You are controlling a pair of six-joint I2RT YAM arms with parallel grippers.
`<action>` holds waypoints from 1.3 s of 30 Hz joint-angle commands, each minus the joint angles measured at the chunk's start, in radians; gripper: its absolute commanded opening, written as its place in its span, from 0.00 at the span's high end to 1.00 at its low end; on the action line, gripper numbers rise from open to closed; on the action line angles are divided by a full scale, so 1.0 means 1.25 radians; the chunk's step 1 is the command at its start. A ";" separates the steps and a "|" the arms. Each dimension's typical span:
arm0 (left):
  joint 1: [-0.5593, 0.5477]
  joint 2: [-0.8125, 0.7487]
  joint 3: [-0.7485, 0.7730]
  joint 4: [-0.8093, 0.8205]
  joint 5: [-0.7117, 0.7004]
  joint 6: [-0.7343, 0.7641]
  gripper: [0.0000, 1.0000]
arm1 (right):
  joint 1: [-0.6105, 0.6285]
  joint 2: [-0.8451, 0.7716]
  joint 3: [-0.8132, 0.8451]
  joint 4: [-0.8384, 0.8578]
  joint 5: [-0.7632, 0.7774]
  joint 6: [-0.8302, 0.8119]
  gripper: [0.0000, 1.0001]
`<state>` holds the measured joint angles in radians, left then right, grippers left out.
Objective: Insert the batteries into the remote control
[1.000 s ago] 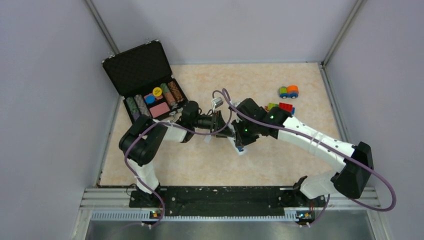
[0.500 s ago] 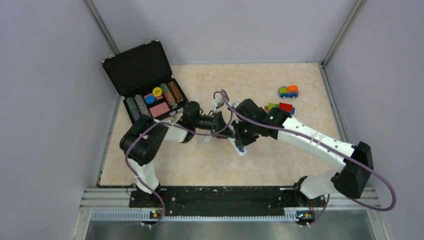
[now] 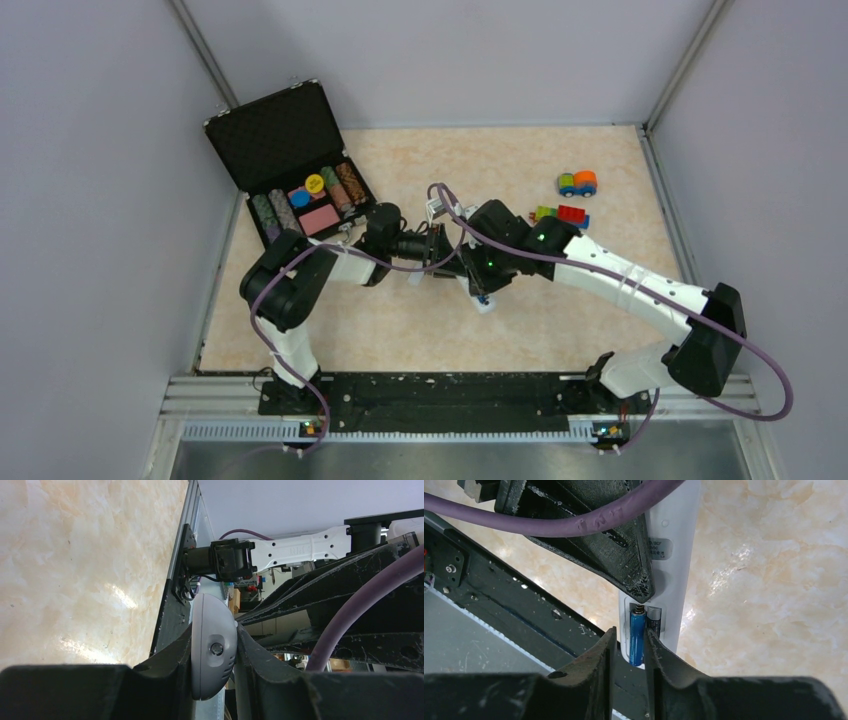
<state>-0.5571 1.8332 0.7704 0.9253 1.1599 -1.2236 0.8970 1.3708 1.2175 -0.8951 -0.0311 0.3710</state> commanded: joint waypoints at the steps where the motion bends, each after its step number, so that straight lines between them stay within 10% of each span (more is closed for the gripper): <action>1: -0.004 -0.006 0.022 0.035 0.021 0.011 1.00 | 0.008 -0.008 0.013 -0.005 0.022 0.008 0.71; 16: -0.004 -0.006 0.025 0.040 -0.002 0.000 1.00 | -0.006 -0.089 0.070 -0.032 0.090 0.110 0.59; 24: -0.004 0.007 0.003 0.295 -0.037 -0.218 1.00 | -0.046 -0.227 -0.040 -0.013 0.132 0.213 0.39; 39: -0.004 -0.012 0.001 0.279 -0.198 -0.302 1.00 | -0.069 -0.277 -0.040 0.021 0.092 0.299 0.66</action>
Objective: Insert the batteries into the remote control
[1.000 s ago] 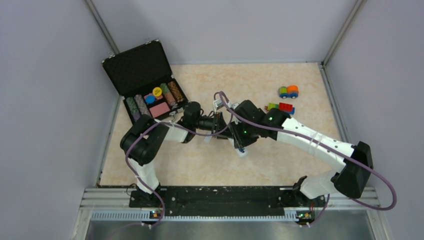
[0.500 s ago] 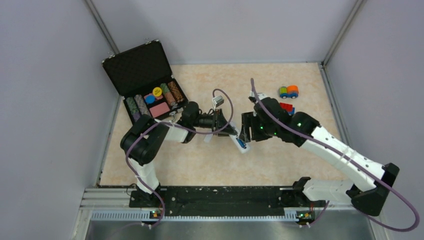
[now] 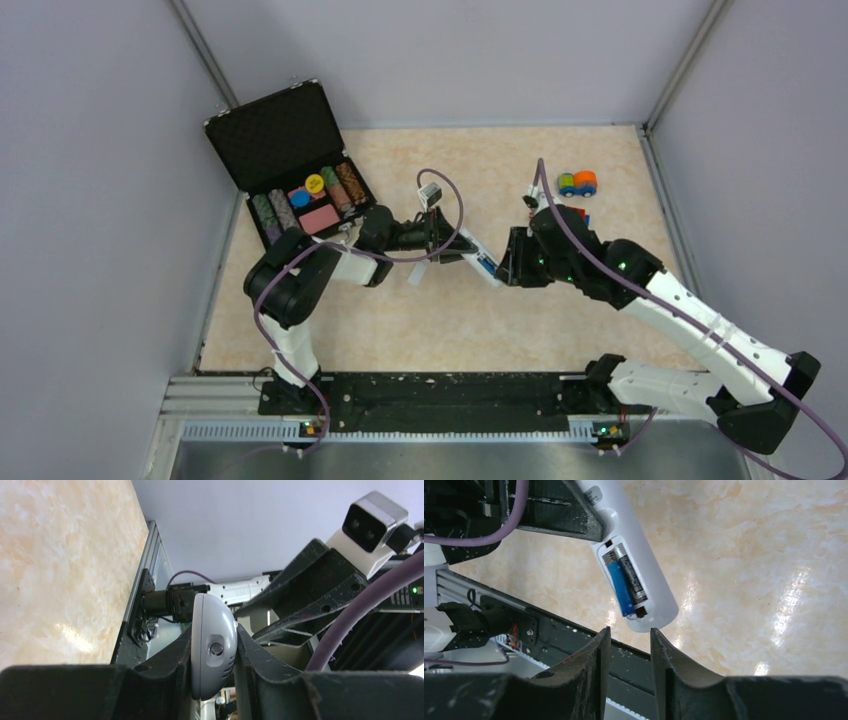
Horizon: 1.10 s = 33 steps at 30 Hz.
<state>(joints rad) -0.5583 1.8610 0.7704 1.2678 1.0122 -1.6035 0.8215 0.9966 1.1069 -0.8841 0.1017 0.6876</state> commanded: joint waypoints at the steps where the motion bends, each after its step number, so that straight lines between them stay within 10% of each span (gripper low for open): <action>1: -0.004 -0.042 -0.006 -0.002 -0.098 0.007 1.00 | -0.009 0.027 0.050 0.010 -0.014 0.057 0.68; 33: -0.015 -0.071 -0.042 -0.007 -0.162 0.038 1.00 | -0.060 0.074 0.039 0.088 -0.004 0.094 0.75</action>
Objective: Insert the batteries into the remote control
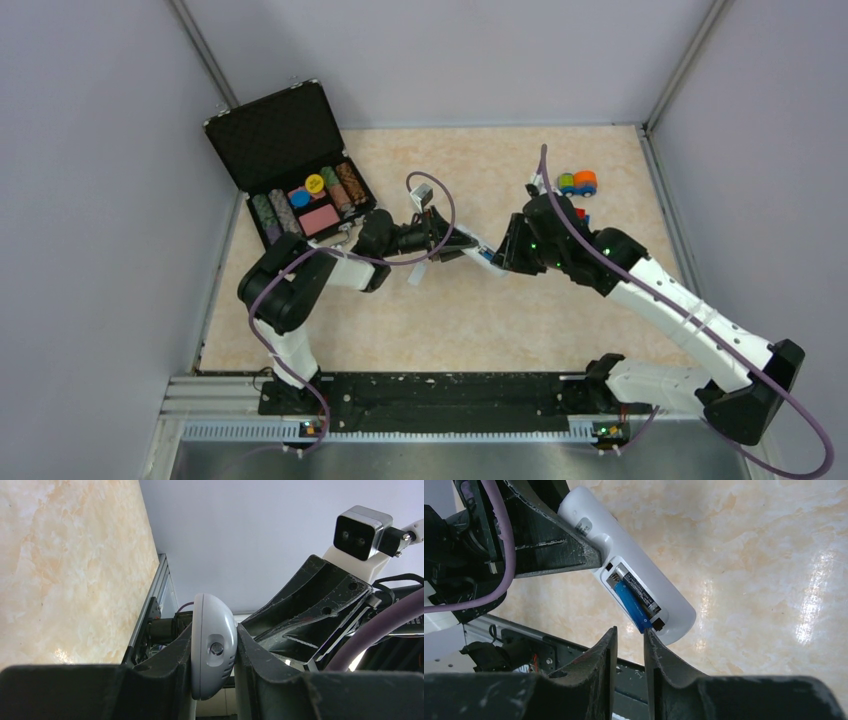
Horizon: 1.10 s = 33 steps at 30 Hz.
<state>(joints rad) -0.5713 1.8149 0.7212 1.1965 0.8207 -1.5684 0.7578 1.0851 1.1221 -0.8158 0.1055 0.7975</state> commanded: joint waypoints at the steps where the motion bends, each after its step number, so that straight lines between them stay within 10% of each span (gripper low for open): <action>1: -0.004 -0.034 -0.004 0.051 -0.008 0.009 1.00 | -0.009 0.003 0.026 0.035 -0.008 0.006 0.76; 33: -0.004 -0.033 0.008 0.011 -0.017 0.035 1.00 | -0.017 0.026 0.033 -0.010 0.004 -0.004 0.87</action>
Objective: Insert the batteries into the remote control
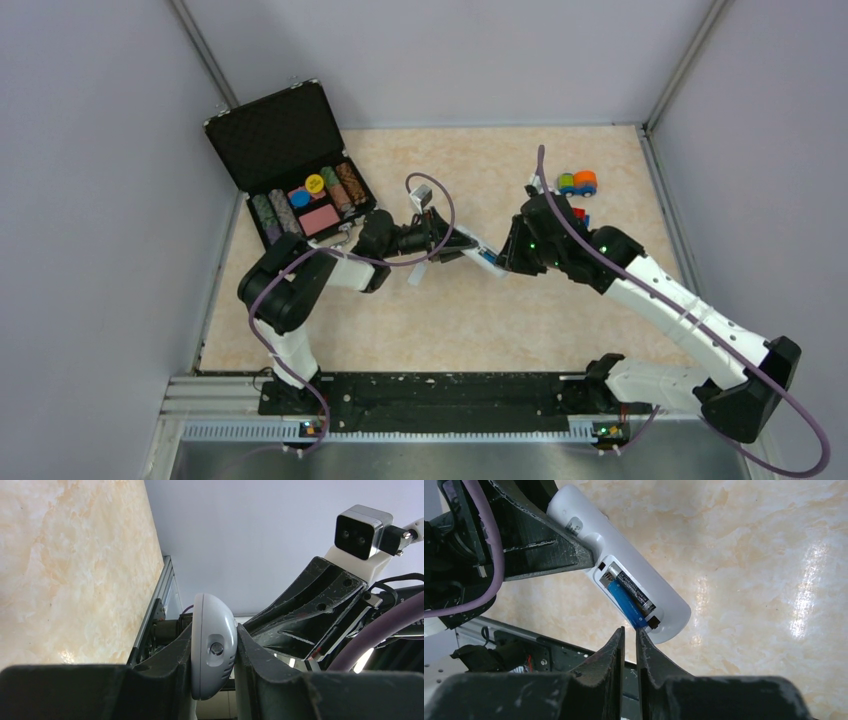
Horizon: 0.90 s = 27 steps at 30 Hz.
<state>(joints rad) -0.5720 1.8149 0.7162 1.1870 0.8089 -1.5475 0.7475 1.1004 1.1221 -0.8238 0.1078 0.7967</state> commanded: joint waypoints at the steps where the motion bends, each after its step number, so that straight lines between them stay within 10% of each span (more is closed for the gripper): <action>1: -0.004 -0.034 0.014 0.018 -0.009 0.018 1.00 | -0.009 0.015 0.033 -0.004 0.001 -0.004 0.87; 27: -0.005 -0.038 0.007 0.085 0.002 -0.033 1.00 | -0.009 0.008 -0.034 0.076 -0.014 0.010 0.88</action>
<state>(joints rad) -0.5709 1.8149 0.7158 1.1732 0.8021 -1.5642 0.7471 1.1194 1.0973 -0.7837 0.1032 0.7979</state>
